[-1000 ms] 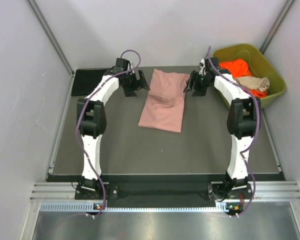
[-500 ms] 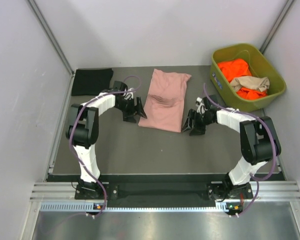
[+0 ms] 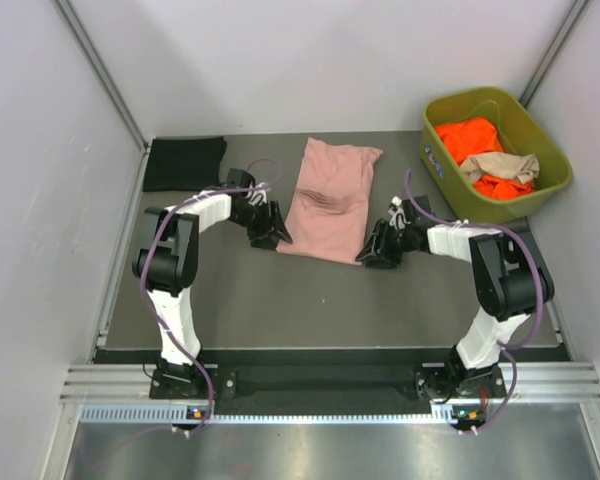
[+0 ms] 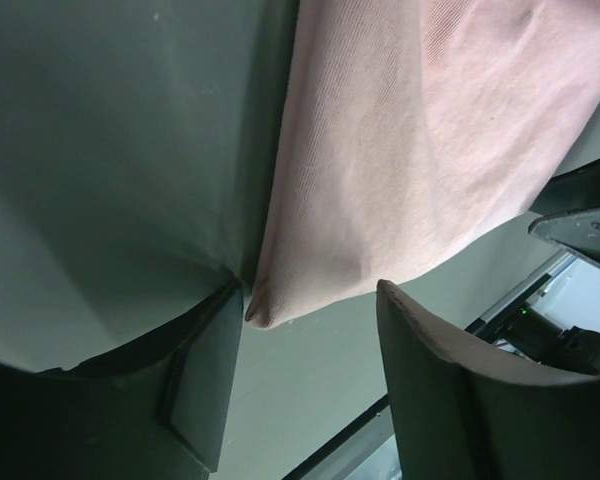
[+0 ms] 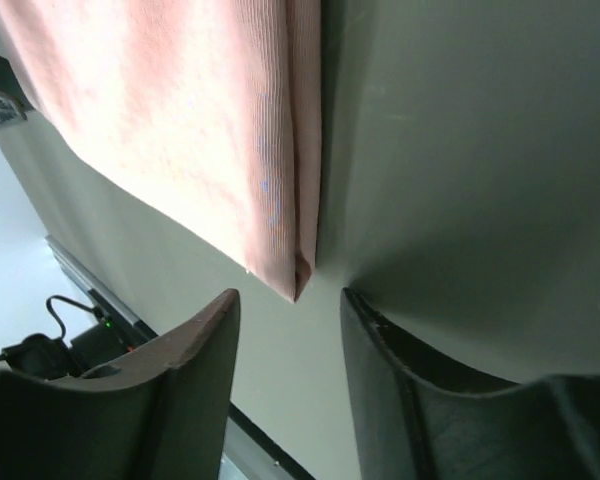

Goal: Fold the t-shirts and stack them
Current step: Fold the tshirt

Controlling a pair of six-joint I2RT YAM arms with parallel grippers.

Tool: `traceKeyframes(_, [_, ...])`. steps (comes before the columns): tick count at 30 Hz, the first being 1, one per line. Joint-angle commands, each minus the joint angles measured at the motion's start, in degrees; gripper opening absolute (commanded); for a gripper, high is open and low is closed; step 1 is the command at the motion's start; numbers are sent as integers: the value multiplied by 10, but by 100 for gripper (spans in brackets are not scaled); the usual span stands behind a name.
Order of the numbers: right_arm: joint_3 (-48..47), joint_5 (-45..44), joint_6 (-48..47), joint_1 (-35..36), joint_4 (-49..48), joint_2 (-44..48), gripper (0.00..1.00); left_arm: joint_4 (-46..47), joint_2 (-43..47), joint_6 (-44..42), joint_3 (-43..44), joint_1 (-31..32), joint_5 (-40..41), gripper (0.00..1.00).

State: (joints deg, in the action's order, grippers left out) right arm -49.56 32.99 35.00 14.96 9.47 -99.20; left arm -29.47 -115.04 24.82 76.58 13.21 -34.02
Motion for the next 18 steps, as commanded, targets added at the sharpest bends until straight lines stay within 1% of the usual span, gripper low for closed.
traceKeyframes(1, [-14,-11,12,8,-38,-27,44,17,3,-5,-16,0,-3,60])
traceKeyframes(5, [-19,-7,12,12,-35,-36,41,9,-1,-12,-16,0,3,56])
traceKeyframes(6, [-18,-8,12,15,-35,-37,40,6,-2,-13,-16,0,3,54])
traceKeyframes(9, [-19,-6,12,18,-33,-45,38,3,-5,-17,-15,0,1,50])
traceKeyframes(12, [-20,-12,9,19,-26,-48,30,-2,-7,-21,-15,0,1,40])
traceKeyframes(13, [-22,-15,2,17,-23,-46,21,-3,-8,-22,-19,0,0,28])
traceKeyframes(15, [-26,-26,-7,18,-5,-44,12,-6,-11,-24,-20,1,-9,11])
traceKeyframes(16, [-28,-28,-21,18,3,-43,4,-8,-12,-24,-22,1,-10,4])
traceKeyframes(17, [-30,-33,-29,17,12,-41,0,-12,-11,-23,-23,2,-8,0])
traceKeyframes(18, [-30,-36,-35,17,28,-38,0,-15,-10,-23,-26,8,-5,0])
